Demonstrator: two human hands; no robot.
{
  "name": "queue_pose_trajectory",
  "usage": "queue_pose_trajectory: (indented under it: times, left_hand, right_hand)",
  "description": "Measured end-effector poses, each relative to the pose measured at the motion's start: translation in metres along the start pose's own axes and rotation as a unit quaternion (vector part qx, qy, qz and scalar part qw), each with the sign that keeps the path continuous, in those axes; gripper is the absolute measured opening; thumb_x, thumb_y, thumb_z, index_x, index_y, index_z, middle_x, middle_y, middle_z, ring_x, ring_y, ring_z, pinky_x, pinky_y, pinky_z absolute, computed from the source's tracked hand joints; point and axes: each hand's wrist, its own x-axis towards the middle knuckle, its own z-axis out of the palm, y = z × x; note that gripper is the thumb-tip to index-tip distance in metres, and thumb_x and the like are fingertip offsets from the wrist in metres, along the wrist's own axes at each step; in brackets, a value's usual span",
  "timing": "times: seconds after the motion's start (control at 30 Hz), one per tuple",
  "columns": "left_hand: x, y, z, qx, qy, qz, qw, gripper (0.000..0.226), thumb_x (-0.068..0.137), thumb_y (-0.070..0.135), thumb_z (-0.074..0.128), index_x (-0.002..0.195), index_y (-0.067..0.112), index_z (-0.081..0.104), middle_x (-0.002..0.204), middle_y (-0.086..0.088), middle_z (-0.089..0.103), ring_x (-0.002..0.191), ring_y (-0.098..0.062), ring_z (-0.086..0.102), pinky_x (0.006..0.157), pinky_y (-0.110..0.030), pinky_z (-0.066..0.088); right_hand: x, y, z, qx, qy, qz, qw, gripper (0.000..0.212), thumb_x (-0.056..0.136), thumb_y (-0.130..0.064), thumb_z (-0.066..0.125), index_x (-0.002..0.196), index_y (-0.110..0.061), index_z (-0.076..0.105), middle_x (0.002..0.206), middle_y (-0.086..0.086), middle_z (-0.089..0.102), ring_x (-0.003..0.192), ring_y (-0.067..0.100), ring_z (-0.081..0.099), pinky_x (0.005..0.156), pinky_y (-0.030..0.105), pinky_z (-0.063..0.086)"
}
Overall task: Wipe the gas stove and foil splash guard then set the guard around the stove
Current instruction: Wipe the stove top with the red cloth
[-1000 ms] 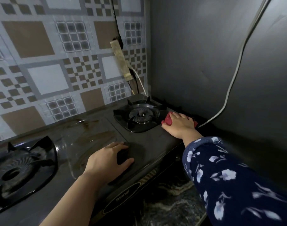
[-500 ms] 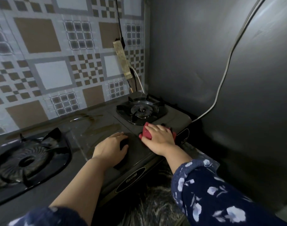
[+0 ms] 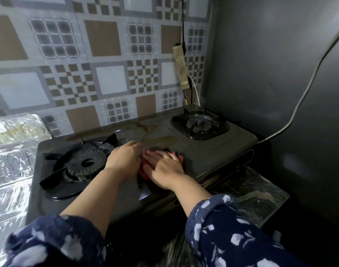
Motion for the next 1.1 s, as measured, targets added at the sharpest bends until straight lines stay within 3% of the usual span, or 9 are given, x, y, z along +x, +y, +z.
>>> queue_pose_trajectory:
  times: [0.1, 0.2, 0.3, 0.43, 0.6, 0.8, 0.97, 1.1]
  left_hand:
    - [0.002, -0.016, 0.002, 0.018, -0.04, -0.017, 0.999, 0.047, 0.091, 0.022, 0.046, 0.139, 0.019, 0.047, 0.149, 0.0, 0.04, 0.132, -0.024, 0.044, 0.11, -0.036, 0.033]
    - [0.003, -0.022, 0.006, 0.06, -0.047, -0.006, 0.997, 0.042, 0.094, 0.03, 0.043, 0.134, 0.022, 0.053, 0.148, 0.002, 0.042, 0.132, -0.02, 0.044, 0.107, -0.032, 0.032]
    - [0.005, -0.018, 0.007, 0.085, -0.032, 0.011, 0.996, 0.04, 0.095, 0.036, 0.038, 0.128, 0.024, 0.058, 0.141, 0.003, 0.051, 0.129, -0.019, 0.047, 0.104, -0.031, 0.036]
    - [0.007, -0.023, 0.006, 0.073, -0.031, -0.001, 0.997, 0.039, 0.094, 0.027, 0.04, 0.127, 0.023, 0.06, 0.137, 0.001, 0.055, 0.126, -0.022, 0.051, 0.102, -0.033, 0.041]
    - [0.004, -0.026, -0.001, 0.026, -0.022, -0.043, 0.999, 0.044, 0.091, 0.017, 0.041, 0.132, 0.026, 0.054, 0.138, 0.0, 0.055, 0.124, -0.025, 0.052, 0.096, -0.033, 0.044]
    - [0.013, -0.023, 0.003, 0.047, -0.027, -0.067, 0.996, 0.039, 0.091, 0.024, 0.04, 0.126, 0.028, 0.057, 0.129, -0.001, 0.061, 0.117, -0.026, 0.057, 0.089, -0.034, 0.047]
    - [0.032, -0.011, 0.007, 0.044, -0.026, -0.075, 0.996, 0.035, 0.094, 0.029, 0.038, 0.123, 0.027, 0.057, 0.128, -0.001, 0.061, 0.116, -0.026, 0.057, 0.086, -0.036, 0.048]
    - [0.047, -0.006, 0.012, 0.043, -0.037, -0.096, 0.994, 0.035, 0.094, 0.031, 0.04, 0.124, 0.024, 0.056, 0.13, -0.004, 0.059, 0.118, -0.027, 0.056, 0.086, -0.035, 0.047]
  right_hand:
    - [0.001, -0.011, 0.002, -0.008, 0.01, -0.043, 0.999, 0.048, 0.098, -0.047, 0.027, 0.145, -0.037, 0.03, 0.156, -0.018, 0.023, 0.145, 0.01, 0.014, 0.116, 0.039, 0.004]
    - [-0.003, 0.004, -0.005, -0.018, -0.028, -0.06, 0.998, 0.049, 0.097, -0.053, 0.025, 0.145, -0.042, 0.027, 0.156, -0.022, 0.016, 0.147, 0.009, 0.004, 0.114, 0.056, -0.014]
    - [0.001, 0.03, -0.016, -0.024, -0.062, 0.003, 0.998, 0.051, 0.095, -0.058, 0.023, 0.145, -0.049, 0.018, 0.156, -0.026, 0.008, 0.148, 0.01, -0.002, 0.11, 0.063, -0.015]
    - [0.02, 0.035, -0.019, -0.036, -0.066, 0.07, 0.995, 0.051, 0.096, -0.056, 0.018, 0.146, -0.049, 0.012, 0.157, -0.027, 0.003, 0.148, 0.012, -0.001, 0.113, 0.061, -0.006]
    - [0.047, -0.006, 0.0, -0.032, -0.054, 0.01, 0.998, 0.051, 0.096, -0.054, 0.021, 0.147, -0.046, 0.014, 0.157, -0.025, 0.005, 0.148, 0.013, 0.0, 0.113, 0.06, -0.006]
    - [0.08, 0.01, -0.001, -0.025, -0.052, -0.005, 0.998, 0.049, 0.098, -0.054, 0.014, 0.147, -0.046, 0.014, 0.157, -0.024, 0.006, 0.148, 0.014, 0.002, 0.114, 0.058, -0.006]
    - [0.101, 0.044, -0.008, -0.044, -0.03, 0.007, 0.999, 0.052, 0.097, -0.055, 0.012, 0.148, -0.042, 0.015, 0.159, -0.019, 0.006, 0.148, 0.015, -0.002, 0.111, 0.06, -0.017]
    - [0.121, 0.072, -0.011, -0.044, -0.037, 0.015, 0.998, 0.055, 0.097, -0.056, 0.012, 0.149, -0.039, 0.015, 0.16, -0.015, 0.004, 0.148, 0.015, 0.0, 0.116, 0.053, -0.009]
